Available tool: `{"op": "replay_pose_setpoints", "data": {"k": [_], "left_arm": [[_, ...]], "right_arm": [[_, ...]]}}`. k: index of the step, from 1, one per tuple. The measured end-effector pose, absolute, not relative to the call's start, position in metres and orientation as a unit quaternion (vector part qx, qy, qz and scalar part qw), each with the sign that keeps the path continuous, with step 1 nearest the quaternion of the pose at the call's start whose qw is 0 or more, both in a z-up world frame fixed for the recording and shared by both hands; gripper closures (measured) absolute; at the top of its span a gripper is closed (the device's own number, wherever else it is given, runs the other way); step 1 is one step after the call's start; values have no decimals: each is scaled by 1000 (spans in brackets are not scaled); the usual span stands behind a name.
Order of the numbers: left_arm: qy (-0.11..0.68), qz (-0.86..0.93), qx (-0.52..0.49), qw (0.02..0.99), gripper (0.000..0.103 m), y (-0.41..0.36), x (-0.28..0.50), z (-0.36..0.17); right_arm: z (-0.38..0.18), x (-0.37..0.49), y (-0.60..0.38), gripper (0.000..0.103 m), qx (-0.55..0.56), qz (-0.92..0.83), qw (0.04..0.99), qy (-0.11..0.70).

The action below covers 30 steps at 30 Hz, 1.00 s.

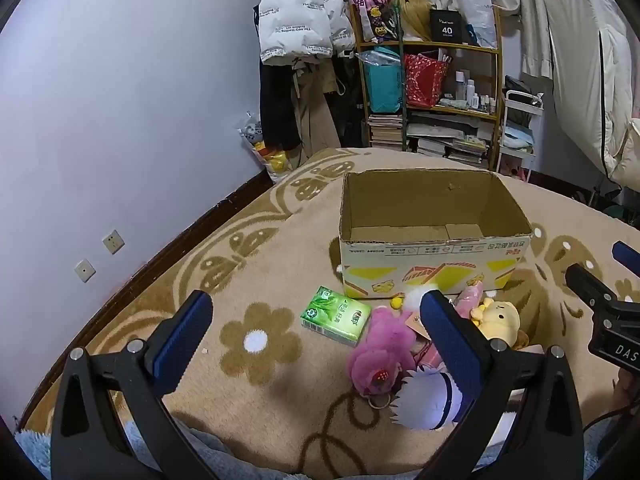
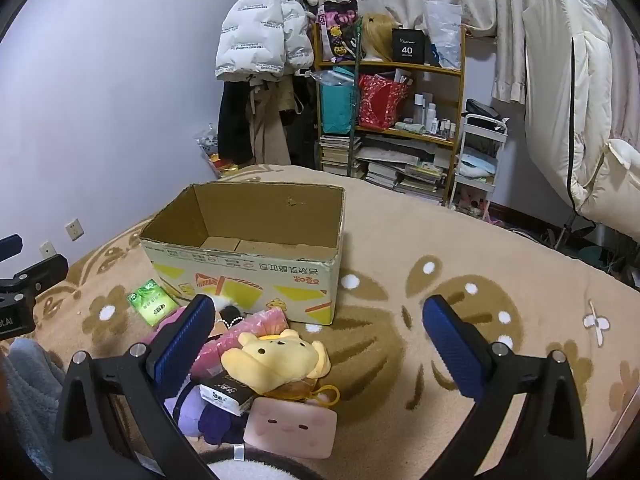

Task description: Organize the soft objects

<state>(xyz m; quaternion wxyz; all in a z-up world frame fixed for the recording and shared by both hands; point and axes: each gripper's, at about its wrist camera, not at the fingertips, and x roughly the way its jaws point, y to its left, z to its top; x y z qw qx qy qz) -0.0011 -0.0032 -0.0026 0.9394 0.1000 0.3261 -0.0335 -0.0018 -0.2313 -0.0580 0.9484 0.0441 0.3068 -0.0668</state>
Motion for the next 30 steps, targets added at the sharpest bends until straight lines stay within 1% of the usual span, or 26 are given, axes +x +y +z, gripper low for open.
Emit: {"op": "replay_pose_setpoints", "data": {"k": [30], "left_arm": [[335,-39,98,936,0,-5,-1,-11]], "right_arm": [[-58,-1,-229,0,45,-66,949,306]]}}
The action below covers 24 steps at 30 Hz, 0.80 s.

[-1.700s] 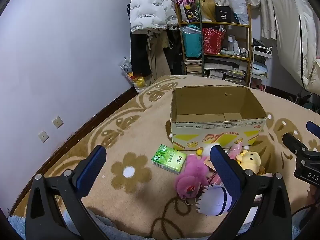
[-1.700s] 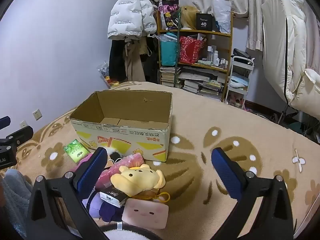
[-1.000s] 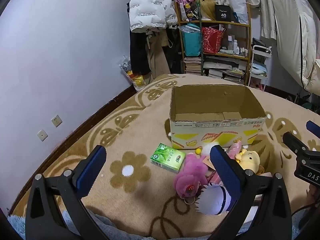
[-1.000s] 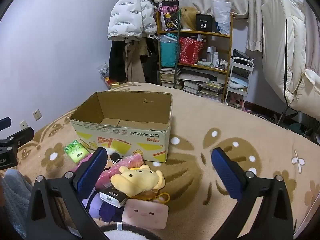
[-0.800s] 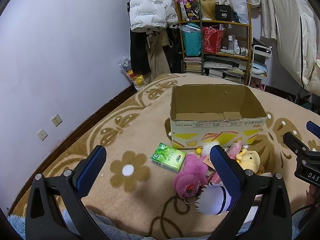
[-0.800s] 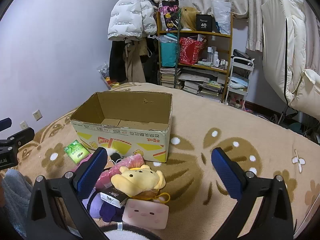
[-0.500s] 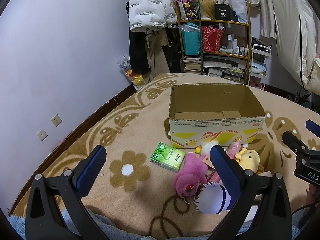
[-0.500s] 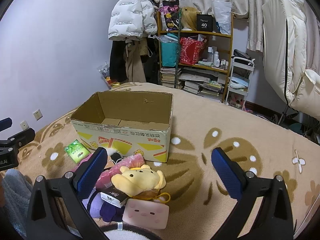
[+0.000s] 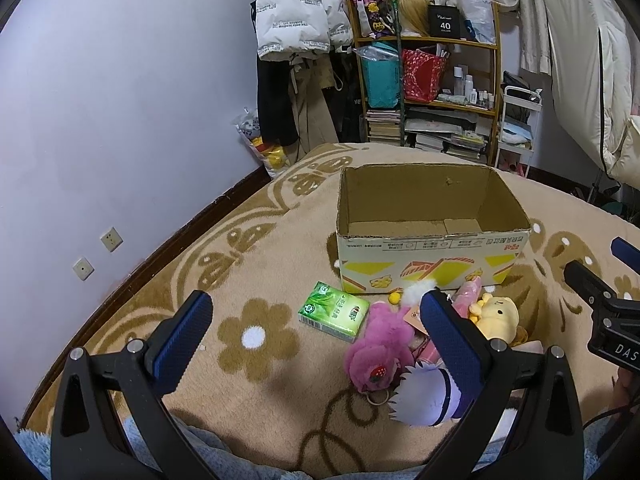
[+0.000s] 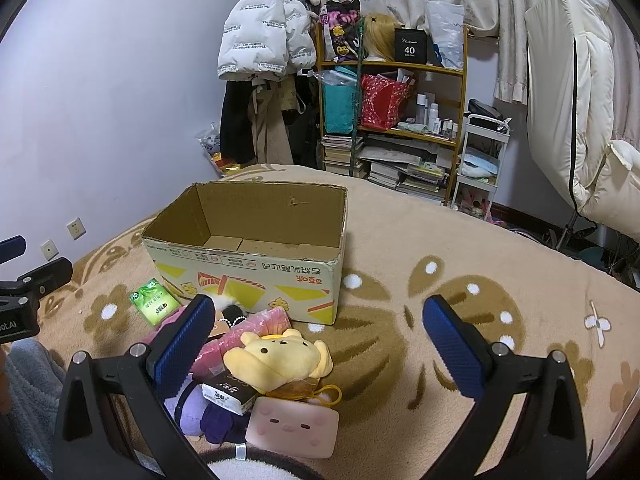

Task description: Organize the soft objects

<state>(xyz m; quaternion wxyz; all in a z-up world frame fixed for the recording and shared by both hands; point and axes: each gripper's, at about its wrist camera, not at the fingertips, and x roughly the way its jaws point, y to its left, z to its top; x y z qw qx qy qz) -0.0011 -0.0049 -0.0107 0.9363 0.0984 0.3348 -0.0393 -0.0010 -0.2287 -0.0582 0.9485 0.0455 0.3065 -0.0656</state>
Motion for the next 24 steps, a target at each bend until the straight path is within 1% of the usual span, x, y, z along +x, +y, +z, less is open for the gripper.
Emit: {"op": "replay_pose_setpoints", "data": {"k": [24], "left_arm": [[338,-40,98,935,0,-4,0,-10]], "right_arm": [[-58,0,-228,0,45,-65,949,307]]}}
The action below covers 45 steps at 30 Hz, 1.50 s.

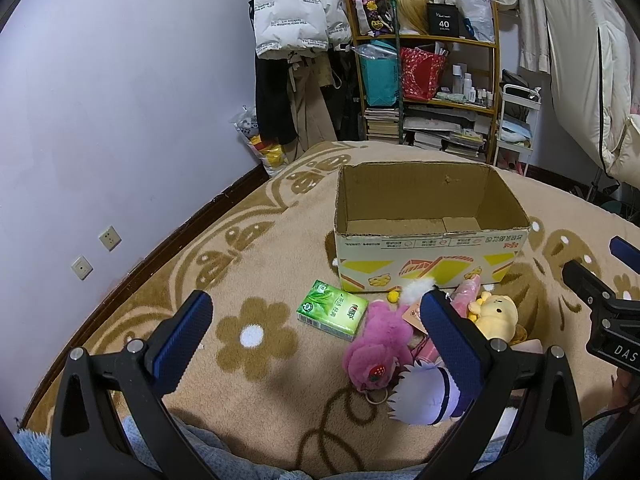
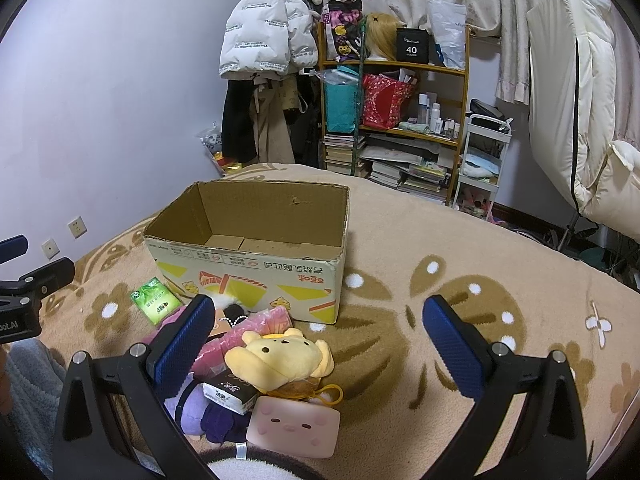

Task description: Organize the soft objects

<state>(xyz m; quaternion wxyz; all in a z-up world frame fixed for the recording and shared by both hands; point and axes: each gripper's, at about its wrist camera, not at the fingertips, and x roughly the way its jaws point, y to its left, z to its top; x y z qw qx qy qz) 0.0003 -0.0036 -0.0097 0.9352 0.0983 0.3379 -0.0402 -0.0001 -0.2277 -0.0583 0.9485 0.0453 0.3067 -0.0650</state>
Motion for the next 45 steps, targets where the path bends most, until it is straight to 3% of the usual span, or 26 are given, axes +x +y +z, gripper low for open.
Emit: {"op": "replay_pose_setpoints", "data": {"k": [45], "left_arm": [[382,-25,94,919,0,2,21,0]], "right_arm": [[-75,29,-224,0,74,-40,942,325]]}}
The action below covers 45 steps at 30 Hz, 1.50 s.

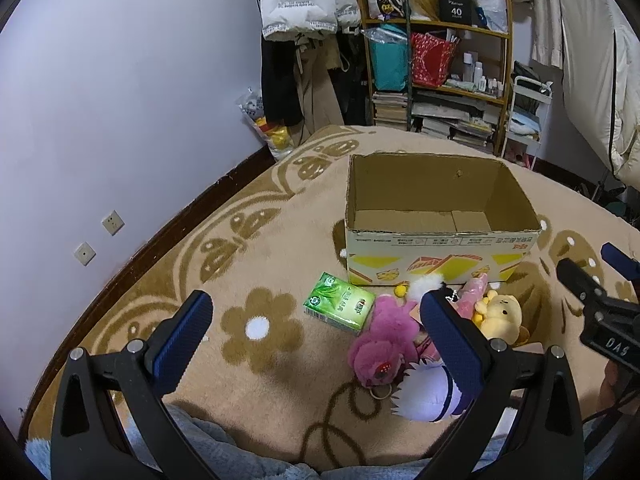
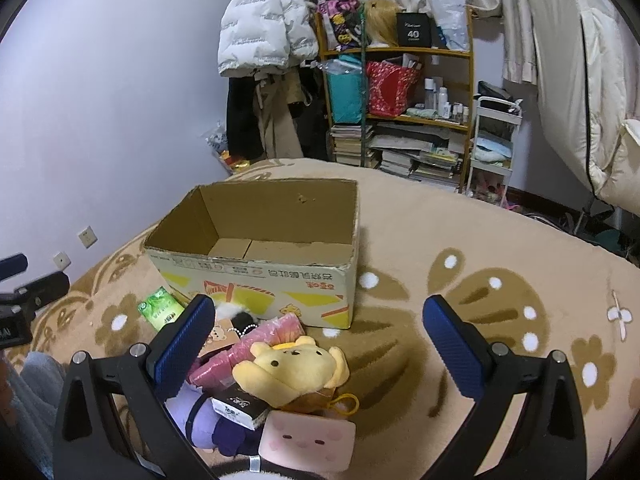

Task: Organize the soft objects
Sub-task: 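Lower the left tool onto the green tissue pack while the right tool reaches the yellow plush dog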

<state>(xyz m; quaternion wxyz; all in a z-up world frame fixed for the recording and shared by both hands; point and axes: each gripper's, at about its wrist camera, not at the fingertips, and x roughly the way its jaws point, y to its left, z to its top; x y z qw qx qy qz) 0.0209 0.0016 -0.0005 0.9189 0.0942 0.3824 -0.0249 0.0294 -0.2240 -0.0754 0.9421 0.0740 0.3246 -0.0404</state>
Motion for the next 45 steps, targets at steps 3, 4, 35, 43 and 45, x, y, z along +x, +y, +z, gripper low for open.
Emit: {"op": "replay_pose_setpoints", "data": {"k": [3,4,35,43,45], "left_arm": [[399,-18,85,913,0,4,32,-1],[406,-16,81,910,0,5,36,-2],[570,23,50,820,0,15,164,-76],[604,19,37,796,1,21,173,-109],[609,19,33,792,1,20,175,-115]], "right_arm": [[-80,39,-221,0,72,-36,937,339],[-82,41,-221,0,73,-35,936,342],[-142,101,-232,0,134,-7,892,431],[-156,106,-236,0,148,-1,879,454],[-160,108,-236,0,149,2,876,459]]}}
